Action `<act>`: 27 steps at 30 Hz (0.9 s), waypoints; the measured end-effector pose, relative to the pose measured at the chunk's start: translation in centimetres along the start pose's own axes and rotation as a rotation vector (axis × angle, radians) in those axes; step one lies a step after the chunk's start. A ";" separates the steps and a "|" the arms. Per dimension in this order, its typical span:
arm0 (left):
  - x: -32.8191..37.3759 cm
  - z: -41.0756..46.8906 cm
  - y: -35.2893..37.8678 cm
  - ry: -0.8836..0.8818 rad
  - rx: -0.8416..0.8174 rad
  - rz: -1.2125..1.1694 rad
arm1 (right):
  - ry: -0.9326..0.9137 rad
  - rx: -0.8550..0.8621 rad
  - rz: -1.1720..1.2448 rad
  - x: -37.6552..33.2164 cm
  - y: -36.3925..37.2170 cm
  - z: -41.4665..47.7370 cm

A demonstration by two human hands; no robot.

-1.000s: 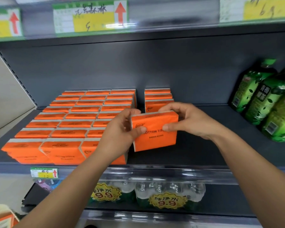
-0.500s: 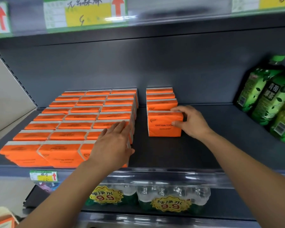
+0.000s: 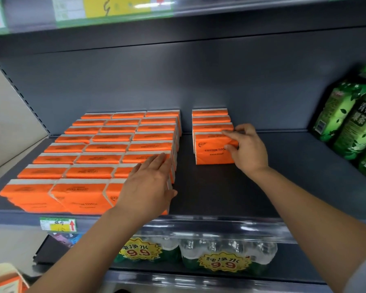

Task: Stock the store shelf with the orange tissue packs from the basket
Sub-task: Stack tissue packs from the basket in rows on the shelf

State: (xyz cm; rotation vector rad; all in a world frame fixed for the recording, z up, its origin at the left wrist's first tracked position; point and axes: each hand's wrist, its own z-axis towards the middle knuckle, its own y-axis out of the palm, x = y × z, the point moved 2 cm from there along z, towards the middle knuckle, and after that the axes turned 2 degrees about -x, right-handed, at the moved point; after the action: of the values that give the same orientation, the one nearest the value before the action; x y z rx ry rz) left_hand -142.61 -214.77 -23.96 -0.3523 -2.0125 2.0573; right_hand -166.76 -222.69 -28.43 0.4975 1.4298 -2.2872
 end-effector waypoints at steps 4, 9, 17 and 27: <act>0.0 0.0 0.0 0.001 -0.001 -0.004 | -0.026 0.002 -0.005 -0.1 -0.2 0.1; -0.1 0.0 0.1 0.002 -0.001 -0.004 | -0.022 0.000 -0.021 -0.2 -0.1 0.0; -0.2 0.1 0.3 0.005 0.024 -0.009 | -0.033 0.000 -0.048 -0.5 0.4 0.0; -0.2 0.1 0.3 0.002 0.009 -0.010 | 0.008 -0.048 -0.139 -1.4 0.1 -0.8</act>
State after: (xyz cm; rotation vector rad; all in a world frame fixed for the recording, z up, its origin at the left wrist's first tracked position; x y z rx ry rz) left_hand -142.49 -214.89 -24.23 -0.3418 -1.9989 2.0583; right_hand -165.46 -221.84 -28.15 0.4047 1.5650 -2.3533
